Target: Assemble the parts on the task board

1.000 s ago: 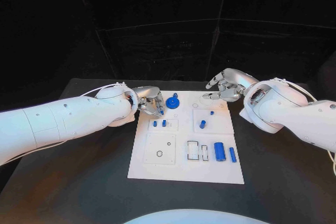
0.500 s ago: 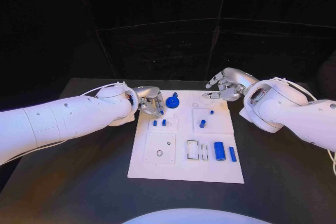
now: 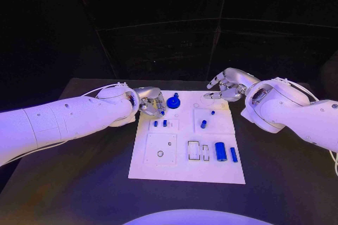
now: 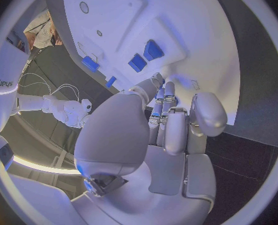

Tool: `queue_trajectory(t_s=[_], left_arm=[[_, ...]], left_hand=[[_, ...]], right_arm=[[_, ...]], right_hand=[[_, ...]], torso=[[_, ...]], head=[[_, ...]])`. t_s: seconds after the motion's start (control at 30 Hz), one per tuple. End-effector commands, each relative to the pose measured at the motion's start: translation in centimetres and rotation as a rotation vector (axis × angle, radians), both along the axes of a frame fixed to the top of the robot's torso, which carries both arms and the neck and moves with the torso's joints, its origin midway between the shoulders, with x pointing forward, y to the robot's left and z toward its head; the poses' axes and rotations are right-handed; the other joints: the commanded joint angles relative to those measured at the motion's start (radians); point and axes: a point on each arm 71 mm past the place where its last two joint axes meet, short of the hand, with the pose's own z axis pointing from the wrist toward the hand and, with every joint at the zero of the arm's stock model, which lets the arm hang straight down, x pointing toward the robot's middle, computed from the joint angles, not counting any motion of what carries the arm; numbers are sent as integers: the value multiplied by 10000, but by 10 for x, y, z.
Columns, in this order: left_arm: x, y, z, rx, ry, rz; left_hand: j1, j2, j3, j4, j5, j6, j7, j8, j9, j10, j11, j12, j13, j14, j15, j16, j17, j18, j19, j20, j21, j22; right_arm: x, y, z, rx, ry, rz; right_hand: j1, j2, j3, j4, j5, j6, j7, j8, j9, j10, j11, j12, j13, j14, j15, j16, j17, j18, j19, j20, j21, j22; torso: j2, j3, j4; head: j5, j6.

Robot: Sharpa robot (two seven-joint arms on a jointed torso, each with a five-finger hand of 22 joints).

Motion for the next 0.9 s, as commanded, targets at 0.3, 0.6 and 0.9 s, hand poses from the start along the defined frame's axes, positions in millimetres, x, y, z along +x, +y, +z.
queue_trajectory(t_s=[0.3,0.6,0.9], left_arm=[[-1,6,1,-13,-88,105],[-2,34,7,-965,-242,884],[-6,70,23,-5972,395,2369]], left_hand=[[-92,-158,89,-66,5,-409,49,-219,-13,-68,103,-168,11,222,93,-1,-60,-150,1,80,13,26],[-150,-279,35,-95,4,-583,69,-227,-1,-223,127,-253,5,187,111,-48,-188,-116,-62,95,-146,-117],[-133,-93,85,-111,24,-22,303,129,92,-610,409,-296,14,-825,329,-1471,-2741,431,-1384,295,-3089,-2861]], right_arm=[[0,-5,2,73,-172,-60],[3,-20,0,-59,-20,101],[4,-30,-9,-1250,85,965]], right_hand=[[300,236,-266,62,81,-107,-23,148,-17,-2334,-30,-3736,-3681,-170,-39,-778,-812,248,-402,-51,-525,-600],[1279,305,-505,-25,-248,352,-8,290,-34,-2775,41,-6681,-6421,61,-10,-544,-193,252,-348,-29,-656,-678],[2487,502,-255,-493,-788,663,-23,171,-57,-2894,117,-8123,-7986,71,82,-376,74,254,-359,-3,-667,-658]], torso=[[-5,-12,9],[-16,-12,8],[-9,-11,-19]], head=[[-23,30],[-94,91],[-448,254]])
